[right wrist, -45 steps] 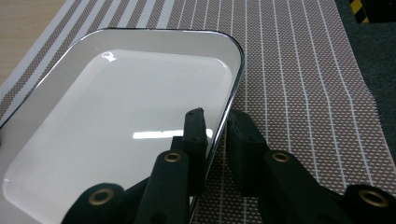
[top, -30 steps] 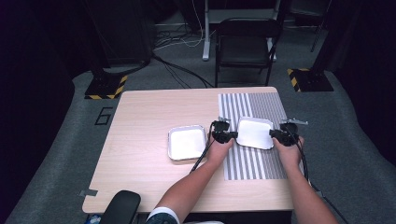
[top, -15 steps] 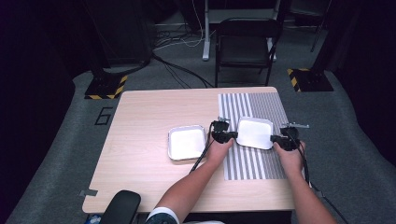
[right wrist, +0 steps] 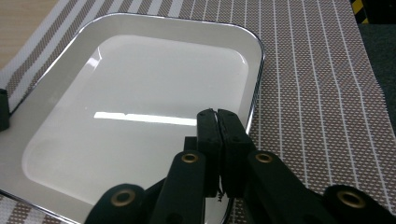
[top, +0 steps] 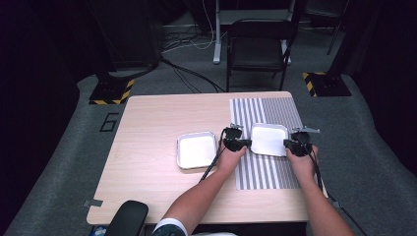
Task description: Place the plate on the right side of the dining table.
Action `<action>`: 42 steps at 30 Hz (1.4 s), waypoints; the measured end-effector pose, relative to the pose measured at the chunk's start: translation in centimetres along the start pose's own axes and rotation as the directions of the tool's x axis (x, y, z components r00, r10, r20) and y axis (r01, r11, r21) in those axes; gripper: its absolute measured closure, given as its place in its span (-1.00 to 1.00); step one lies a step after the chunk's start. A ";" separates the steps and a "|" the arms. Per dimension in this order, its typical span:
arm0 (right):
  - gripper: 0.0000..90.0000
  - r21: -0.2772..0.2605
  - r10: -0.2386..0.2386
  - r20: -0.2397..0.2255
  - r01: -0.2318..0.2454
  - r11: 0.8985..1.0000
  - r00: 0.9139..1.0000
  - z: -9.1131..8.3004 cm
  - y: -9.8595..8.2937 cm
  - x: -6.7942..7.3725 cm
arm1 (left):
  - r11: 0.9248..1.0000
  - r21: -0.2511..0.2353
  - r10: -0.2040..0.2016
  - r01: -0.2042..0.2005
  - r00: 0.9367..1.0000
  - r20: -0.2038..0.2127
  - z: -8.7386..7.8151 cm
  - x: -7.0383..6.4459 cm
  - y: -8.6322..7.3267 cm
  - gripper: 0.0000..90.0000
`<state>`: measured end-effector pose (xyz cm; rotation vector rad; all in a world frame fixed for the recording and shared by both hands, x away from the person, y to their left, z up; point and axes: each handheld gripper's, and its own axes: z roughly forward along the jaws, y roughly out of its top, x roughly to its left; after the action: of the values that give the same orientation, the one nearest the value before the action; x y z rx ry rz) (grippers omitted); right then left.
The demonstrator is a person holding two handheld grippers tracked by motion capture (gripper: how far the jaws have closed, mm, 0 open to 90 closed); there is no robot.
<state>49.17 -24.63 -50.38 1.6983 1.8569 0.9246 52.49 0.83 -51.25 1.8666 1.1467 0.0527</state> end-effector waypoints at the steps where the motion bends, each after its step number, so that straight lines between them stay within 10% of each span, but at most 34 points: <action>1: 0.86 -0.007 -0.005 -0.001 0.005 1.000 1.000 -0.2 -0.1 -0.1 | 1.000 -0.003 0.007 -0.007 1.000 -0.007 -0.2 0.1 0.0 0.81; 21: 0.87 0.003 0.078 0.022 -0.078 0.997 0.997 0.4 -0.1 -1.4 | 0.999 -0.039 -0.016 0.015 1.000 -0.027 -3.2 1.9 0.1 0.70; 42: 0.90 0.025 0.053 0.031 -0.054 0.998 0.998 1.1 1.1 -1.1 | 0.994 -0.091 -0.061 0.053 0.995 -0.083 -7.2 4.9 -0.7 0.69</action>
<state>50.81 -25.53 -50.45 1.7757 1.8193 0.8939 51.47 9.35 -49.51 1.7664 1.2360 0.1510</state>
